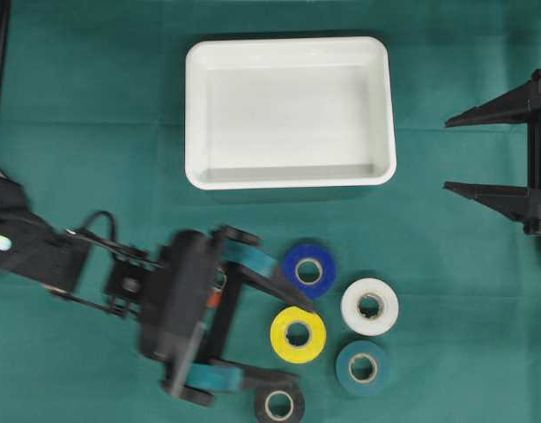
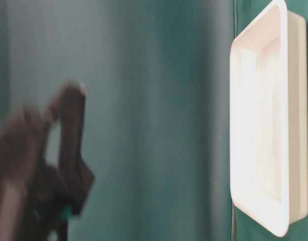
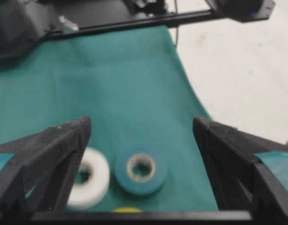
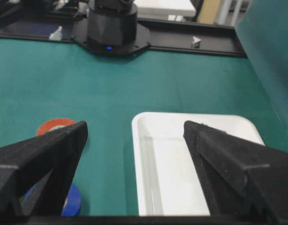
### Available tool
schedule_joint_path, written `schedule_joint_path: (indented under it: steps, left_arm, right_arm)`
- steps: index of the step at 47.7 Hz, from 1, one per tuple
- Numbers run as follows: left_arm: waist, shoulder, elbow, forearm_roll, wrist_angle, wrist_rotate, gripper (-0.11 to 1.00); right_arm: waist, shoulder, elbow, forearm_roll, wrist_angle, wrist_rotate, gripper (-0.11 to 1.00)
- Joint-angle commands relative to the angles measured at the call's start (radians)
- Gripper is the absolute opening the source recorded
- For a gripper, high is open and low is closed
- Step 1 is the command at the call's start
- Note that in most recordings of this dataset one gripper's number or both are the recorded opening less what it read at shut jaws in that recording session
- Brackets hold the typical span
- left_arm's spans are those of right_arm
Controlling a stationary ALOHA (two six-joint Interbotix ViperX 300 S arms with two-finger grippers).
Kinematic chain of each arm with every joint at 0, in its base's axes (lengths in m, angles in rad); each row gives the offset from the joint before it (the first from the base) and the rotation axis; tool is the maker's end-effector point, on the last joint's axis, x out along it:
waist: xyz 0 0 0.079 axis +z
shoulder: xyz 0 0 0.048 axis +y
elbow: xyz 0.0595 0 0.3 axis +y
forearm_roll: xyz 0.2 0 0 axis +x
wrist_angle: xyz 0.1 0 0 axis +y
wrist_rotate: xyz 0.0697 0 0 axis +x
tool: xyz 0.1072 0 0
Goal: Pick up the tape from a random location and place it into the white case.
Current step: 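Reach the left gripper over the rolls toward the dark teal tape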
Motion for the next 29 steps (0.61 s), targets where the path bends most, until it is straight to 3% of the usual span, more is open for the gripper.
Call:
schedule_joint_path:
  steps: [1,13,29]
  left_arm:
    - [-0.008,0.035,-0.094,0.0,0.017,0.002,0.99]
    - [-0.018,0.167,-0.279,0.002,0.071,0.0,0.99]
    - [-0.018,0.261,-0.39,0.0,0.086,-0.006,0.99]
  right_arm:
    - [0.0,0.006,-0.029,-0.002,-0.008,0.0,0.93]
    - [0.0,0.006,-0.035,-0.002,-0.009,0.0,0.93]
    - [-0.002,0.006,-0.035,-0.005,0.008,-0.003,0.93]
